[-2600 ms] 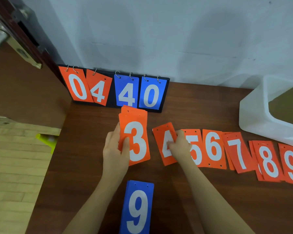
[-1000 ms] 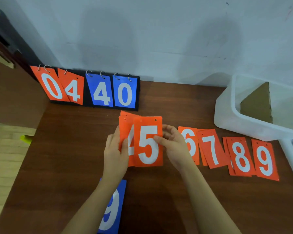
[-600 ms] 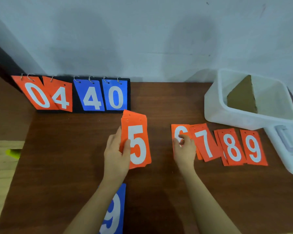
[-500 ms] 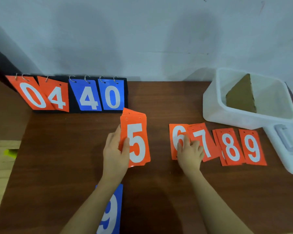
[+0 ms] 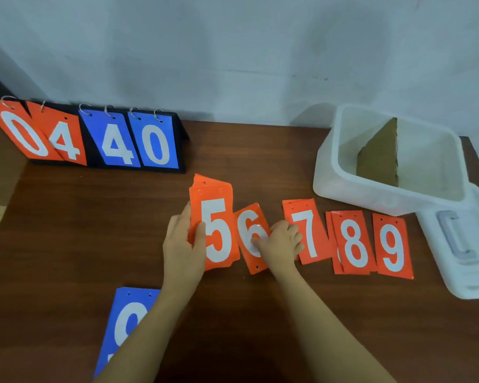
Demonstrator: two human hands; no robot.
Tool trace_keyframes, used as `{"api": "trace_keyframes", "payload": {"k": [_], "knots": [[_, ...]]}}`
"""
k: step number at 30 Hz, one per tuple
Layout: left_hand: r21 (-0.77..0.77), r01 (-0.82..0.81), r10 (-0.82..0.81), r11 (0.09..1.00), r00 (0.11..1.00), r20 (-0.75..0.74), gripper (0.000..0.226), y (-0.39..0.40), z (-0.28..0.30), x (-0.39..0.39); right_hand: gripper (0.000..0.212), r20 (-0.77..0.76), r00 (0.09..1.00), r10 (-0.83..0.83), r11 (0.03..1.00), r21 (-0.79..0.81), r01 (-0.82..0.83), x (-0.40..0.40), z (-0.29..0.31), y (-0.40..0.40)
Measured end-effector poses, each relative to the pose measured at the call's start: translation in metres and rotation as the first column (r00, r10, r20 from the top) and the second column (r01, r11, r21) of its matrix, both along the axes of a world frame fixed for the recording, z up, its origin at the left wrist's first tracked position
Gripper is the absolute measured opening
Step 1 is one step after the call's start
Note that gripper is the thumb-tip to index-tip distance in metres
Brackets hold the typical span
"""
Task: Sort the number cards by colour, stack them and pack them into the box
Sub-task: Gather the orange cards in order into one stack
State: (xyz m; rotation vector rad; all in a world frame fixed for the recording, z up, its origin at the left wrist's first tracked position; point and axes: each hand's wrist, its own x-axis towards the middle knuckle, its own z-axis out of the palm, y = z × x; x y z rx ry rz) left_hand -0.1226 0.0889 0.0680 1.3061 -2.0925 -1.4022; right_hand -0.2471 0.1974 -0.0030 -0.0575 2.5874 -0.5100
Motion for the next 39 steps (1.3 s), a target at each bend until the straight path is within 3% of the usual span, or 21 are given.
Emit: {"api": "trace_keyframes", "payload": {"k": [2,5,8,11,14,20,23,24,26,27,29,35,37,39], "knots": [[-0.018,-0.006,0.006,1.0,1.0,-0.005,0.046,0.004,0.002,0.001,0.037,0.063,0.998,-0.018,0.981,-0.191,0.03,-0.004,0.007,0.003],[-0.059,-0.058,0.056,0.997,0.998,-0.036,0.046,0.004,0.009,0.003,0.042,0.303,0.947,-0.105,0.762,-0.587,0.272,-0.006,0.044,0.015],[-0.082,-0.058,0.054,0.995,0.997,-0.055,0.047,0.008,0.015,-0.001,0.047,0.416,0.909,-0.011,0.639,-0.696,0.327,-0.006,0.076,0.029],[-0.122,0.01,-0.017,0.992,0.998,-0.063,0.046,0.018,0.02,-0.012,0.046,0.439,0.896,0.065,0.609,-0.729,0.313,-0.004,0.09,0.031],[-0.153,0.067,-0.076,0.986,0.996,-0.055,0.046,0.024,0.021,-0.022,0.047,0.414,0.907,0.069,0.631,-0.723,0.282,-0.004,0.091,0.028],[-0.061,0.159,-0.16,0.985,0.987,-0.027,0.049,0.031,0.016,-0.036,0.048,0.261,0.965,0.034,0.718,-0.677,0.158,-0.008,0.077,0.02],[-0.004,0.121,-0.121,0.993,0.993,-0.018,0.048,0.034,0.012,-0.042,0.043,0.24,0.97,0.027,0.733,-0.665,0.144,-0.02,0.065,0.032],[0.013,0.091,-0.091,0.996,0.996,-0.012,0.048,0.034,0.011,-0.043,0.042,0.165,0.986,-0.018,0.786,-0.608,0.116,-0.028,0.058,0.039],[0.022,0.049,-0.049,0.999,0.999,0.006,0.047,0.033,0.009,-0.044,0.049,-0.045,0.996,-0.077,0.958,-0.28,0.061,-0.049,0.036,0.057],[0.018,0.044,-0.044,0.999,0.999,0.012,0.047,0.032,0.009,-0.045,0.056,-0.091,0.993,-0.07,0.993,-0.101,0.06,-0.056,0.026,0.064],[0.007,0.05,-0.05,0.999,0.999,0.017,0.047,0.032,0.007,-0.046,0.068,-0.065,0.996,-0.054,0.996,0.069,0.059,-0.064,0.012,0.07],[-0.002,0.025,-0.025,1.0,0.999,0.033,0.047,0.034,0.002,-0.05,0.077,0.008,0.999,-0.031,0.989,0.143,0.03,-0.064,0.002,0.051],[-0.004,0.018,-0.018,1.0,0.999,0.032,0.047,0.034,0.002,-0.049,0.076,0.009,0.999,-0.051,0.993,0.109,0.05,-0.063,0.001,0.047],[-0.021,0.013,-0.013,1.0,0.999,0.033,0.047,0.033,0.003,-0.047,0.061,0.001,0.998,-0.066,0.998,0.0,0.066,-0.06,0.0,0.046]]}}
